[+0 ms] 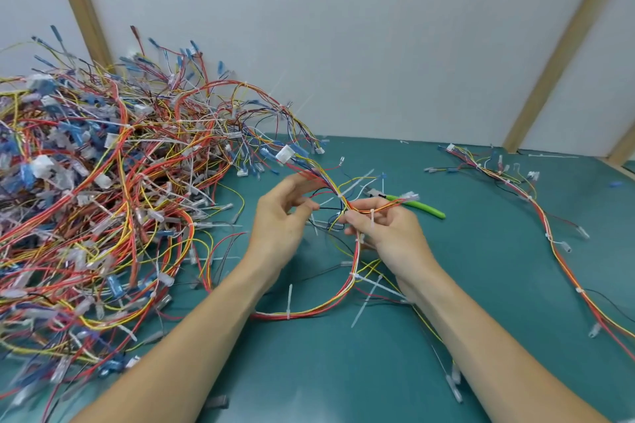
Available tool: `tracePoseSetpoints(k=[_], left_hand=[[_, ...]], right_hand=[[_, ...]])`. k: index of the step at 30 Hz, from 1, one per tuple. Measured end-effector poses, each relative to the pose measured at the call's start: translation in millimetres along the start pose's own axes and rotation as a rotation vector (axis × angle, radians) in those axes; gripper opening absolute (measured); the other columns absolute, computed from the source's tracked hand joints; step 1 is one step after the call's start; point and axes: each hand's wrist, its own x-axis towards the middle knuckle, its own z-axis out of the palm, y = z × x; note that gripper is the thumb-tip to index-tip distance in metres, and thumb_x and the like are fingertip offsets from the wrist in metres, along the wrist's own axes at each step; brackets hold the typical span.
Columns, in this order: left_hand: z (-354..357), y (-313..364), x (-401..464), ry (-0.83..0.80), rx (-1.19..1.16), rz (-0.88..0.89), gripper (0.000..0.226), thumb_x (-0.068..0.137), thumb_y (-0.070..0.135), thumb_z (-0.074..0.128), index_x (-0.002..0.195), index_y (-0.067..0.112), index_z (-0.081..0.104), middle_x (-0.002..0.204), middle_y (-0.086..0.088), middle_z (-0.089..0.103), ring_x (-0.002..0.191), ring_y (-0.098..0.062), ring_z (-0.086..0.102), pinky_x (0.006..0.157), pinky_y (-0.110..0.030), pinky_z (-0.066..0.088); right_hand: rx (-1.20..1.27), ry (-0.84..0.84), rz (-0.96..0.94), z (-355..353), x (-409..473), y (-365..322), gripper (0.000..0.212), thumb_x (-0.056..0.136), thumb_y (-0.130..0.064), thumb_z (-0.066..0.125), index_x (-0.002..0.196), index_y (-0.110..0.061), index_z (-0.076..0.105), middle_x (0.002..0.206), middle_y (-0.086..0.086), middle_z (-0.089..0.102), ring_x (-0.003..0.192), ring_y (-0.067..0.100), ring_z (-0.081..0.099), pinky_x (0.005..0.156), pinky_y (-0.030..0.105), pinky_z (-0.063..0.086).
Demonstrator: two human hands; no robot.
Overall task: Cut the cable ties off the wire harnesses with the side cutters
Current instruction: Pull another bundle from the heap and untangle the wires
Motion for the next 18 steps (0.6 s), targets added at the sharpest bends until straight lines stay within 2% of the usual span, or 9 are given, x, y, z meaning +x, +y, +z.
tracePoseSetpoints(k=[3, 6, 9, 11, 13, 18], left_hand=[[-1.1, -4.8, 0.6, 0.078, 0.214, 0.028, 0.034, 0.092, 0.0, 0.061, 0.118, 0.019, 0.07, 0.112, 0.008, 0.068, 0.074, 0.006, 0.051, 0.073, -0.007, 0.037], [-1.7, -5.6, 0.2, 0.095, 0.266, 0.053, 0.025, 0.093, 0.008, 0.066, 0.115, 0.019, 0.073, 0.103, 0.003, 0.067, 0.072, 0.004, 0.048, 0.074, -0.003, 0.035], [-1.3, -4.7, 0.4, 0.071, 0.224, 0.024, 0.012, 0.095, 0.016, 0.067, 0.098, 0.02, 0.078, 0.089, 0.002, 0.071, 0.066, -0.005, 0.043, 0.067, -0.013, 0.038], [-1.3, -4.5, 0.3, 0.053, 0.191, 0.01, 0.013, 0.094, 0.021, 0.068, 0.085, 0.019, 0.078, 0.073, 0.009, 0.067, 0.063, -0.008, 0.04, 0.061, -0.018, 0.036], [-0.6, -2.9, -0.8, 0.026, 0.13, 0.001, 0.018, 0.093, 0.022, 0.07, 0.076, 0.018, 0.076, 0.061, 0.012, 0.057, 0.059, -0.005, 0.04, 0.055, -0.015, 0.033], [-0.3, -0.5, 0.4, 0.065, -0.037, -0.071, 0.028, 0.097, 0.025, 0.063, 0.075, 0.021, 0.079, 0.052, 0.009, 0.039, 0.053, -0.006, 0.035, 0.051, -0.013, 0.03]], right_hand=[[0.058, -0.003, 0.031, -3.4, 2.0, -3.6, 0.004, 0.097, -0.012, 0.069, 0.1, -0.014, 0.068, 0.084, -0.002, 0.079, 0.069, 0.004, 0.07, 0.057, 0.015, 0.052], [0.106, -0.04, 0.078, -8.6, 2.2, -8.4, 0.003, 0.098, -0.014, 0.065, 0.097, -0.014, 0.068, 0.079, -0.004, 0.075, 0.068, 0.006, 0.07, 0.056, 0.015, 0.05], [0.14, -0.087, 0.126, -11.1, 1.3, -10.5, 0.01, 0.101, -0.017, 0.061, 0.092, -0.016, 0.067, 0.072, -0.006, 0.069, 0.065, 0.007, 0.068, 0.056, 0.016, 0.05], [0.16, -0.112, 0.145, -11.0, 1.1, -10.7, 0.014, 0.103, -0.019, 0.058, 0.091, -0.017, 0.064, 0.07, -0.006, 0.065, 0.063, 0.008, 0.066, 0.055, 0.018, 0.05], [0.159, -0.122, 0.149, -10.0, 1.6, -10.9, 0.018, 0.104, -0.022, 0.056, 0.088, -0.017, 0.063, 0.069, -0.005, 0.062, 0.062, 0.009, 0.064, 0.054, 0.018, 0.049], [0.171, -0.105, 0.152, -10.1, 2.4, -10.9, 0.02, 0.103, -0.026, 0.057, 0.09, -0.016, 0.068, 0.069, -0.004, 0.061, 0.061, 0.009, 0.063, 0.052, 0.019, 0.049]])
